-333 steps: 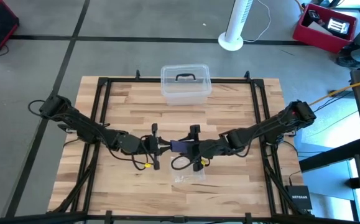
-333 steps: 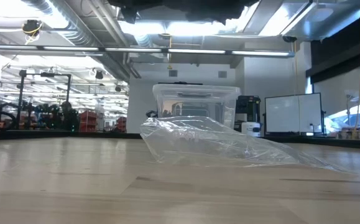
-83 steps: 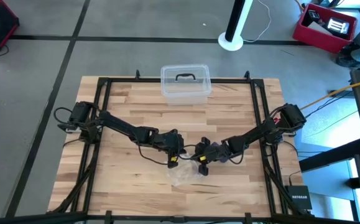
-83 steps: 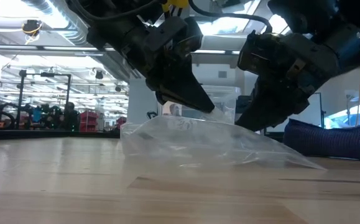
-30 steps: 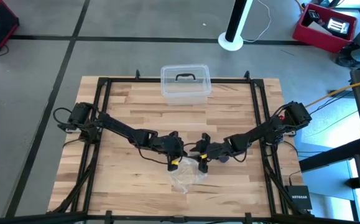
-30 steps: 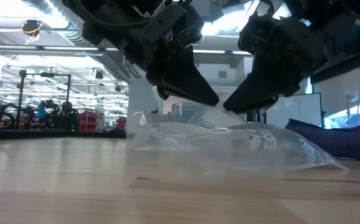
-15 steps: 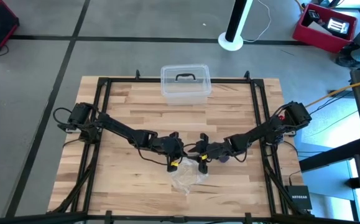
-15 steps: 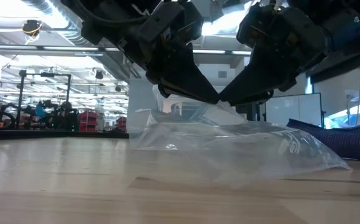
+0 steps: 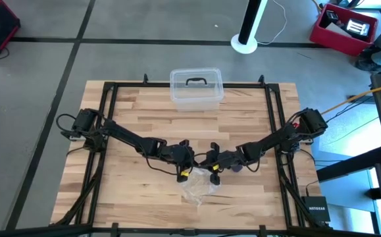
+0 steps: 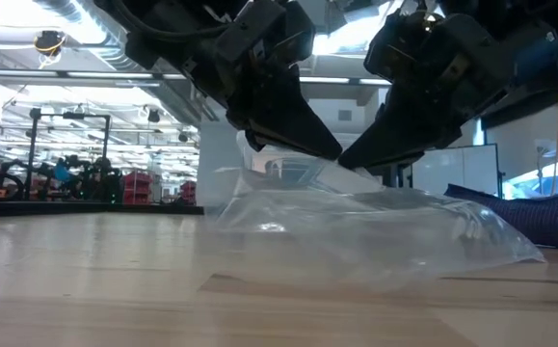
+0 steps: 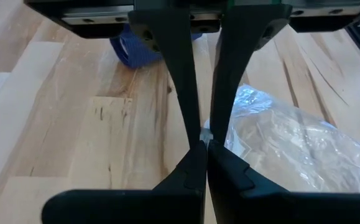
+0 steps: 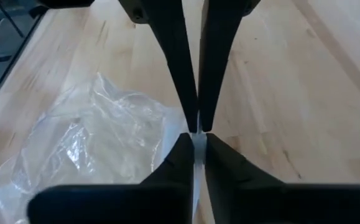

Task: Roll bandage
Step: Open the transparent zip bag

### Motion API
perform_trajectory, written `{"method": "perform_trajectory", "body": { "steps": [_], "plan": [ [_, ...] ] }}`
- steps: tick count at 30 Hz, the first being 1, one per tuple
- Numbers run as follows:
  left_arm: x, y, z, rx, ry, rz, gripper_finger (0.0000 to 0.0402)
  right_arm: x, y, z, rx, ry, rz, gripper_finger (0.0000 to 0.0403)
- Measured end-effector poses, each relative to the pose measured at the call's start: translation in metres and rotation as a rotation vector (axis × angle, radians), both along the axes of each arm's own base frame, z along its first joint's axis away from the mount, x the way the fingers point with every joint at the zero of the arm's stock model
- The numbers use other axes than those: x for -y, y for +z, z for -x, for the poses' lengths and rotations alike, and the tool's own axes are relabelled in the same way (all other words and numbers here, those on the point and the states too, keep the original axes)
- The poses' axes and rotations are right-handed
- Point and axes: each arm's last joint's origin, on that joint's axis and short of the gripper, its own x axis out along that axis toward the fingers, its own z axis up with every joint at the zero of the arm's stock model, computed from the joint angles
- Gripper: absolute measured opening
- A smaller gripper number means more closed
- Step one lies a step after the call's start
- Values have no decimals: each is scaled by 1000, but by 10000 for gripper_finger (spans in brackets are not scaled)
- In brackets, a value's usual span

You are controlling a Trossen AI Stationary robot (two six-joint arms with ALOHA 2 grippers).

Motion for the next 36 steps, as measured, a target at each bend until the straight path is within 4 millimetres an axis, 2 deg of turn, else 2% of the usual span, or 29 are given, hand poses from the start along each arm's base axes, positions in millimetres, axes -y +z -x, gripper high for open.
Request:
{"method": "perform_trajectory", "body": {
  "steps": [8,17,20,26,31,36],
  "plan": [
    [-1,-1,0,-7,17,-9,0,-1,-4,3,-63,34,-44,45],
    [-2,-2,4,-47,39,-33,0,-1,-9,7,-148,64,-79,27],
    [-5,5,9,-64,83,-68,1,-3,-15,13,-229,102,-123,36],
    [-7,21,15,-46,100,-92,1,-2,-14,13,-243,99,-146,32],
    [-6,22,12,-15,128,20,4,-3,-11,11,-205,103,-152,32],
    [-3,-1,5,-83,123,185,44,-2,-10,10,-189,85,-140,37]
  ]
}}
